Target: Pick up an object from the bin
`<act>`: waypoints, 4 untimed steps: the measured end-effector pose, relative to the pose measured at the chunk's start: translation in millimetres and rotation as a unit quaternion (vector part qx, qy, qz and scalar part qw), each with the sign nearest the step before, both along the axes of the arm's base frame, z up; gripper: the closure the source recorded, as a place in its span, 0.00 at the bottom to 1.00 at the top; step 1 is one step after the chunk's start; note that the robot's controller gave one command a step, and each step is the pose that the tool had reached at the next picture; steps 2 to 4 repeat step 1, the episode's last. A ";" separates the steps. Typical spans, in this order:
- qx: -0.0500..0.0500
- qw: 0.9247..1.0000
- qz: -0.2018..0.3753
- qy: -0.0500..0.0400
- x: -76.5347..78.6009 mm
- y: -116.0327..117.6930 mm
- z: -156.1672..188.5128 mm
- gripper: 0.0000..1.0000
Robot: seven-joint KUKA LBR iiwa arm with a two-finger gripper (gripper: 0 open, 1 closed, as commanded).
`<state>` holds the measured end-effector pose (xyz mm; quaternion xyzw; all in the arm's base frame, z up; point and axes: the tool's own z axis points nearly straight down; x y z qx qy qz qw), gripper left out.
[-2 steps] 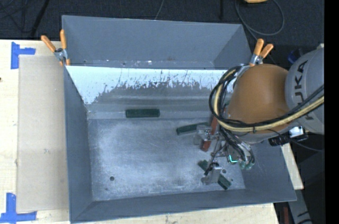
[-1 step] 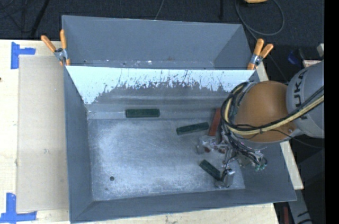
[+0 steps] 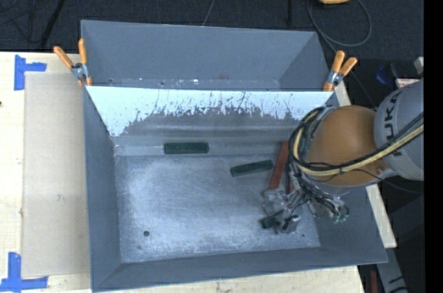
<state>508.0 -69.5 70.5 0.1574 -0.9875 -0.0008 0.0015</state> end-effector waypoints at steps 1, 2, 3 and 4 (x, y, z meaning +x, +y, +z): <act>0.000 0.989 -0.151 -0.005 -6.2 11.2 139.6 1.00; 0.000 0.989 -0.151 -0.005 -6.2 11.2 139.6 1.00; 0.000 0.989 -0.151 -0.005 -6.2 11.2 139.6 1.00; 0.000 0.989 -0.151 -0.005 -6.2 11.2 139.6 1.00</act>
Offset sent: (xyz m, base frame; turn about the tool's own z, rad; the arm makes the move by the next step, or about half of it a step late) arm -0.0076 0.0111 0.1372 0.3023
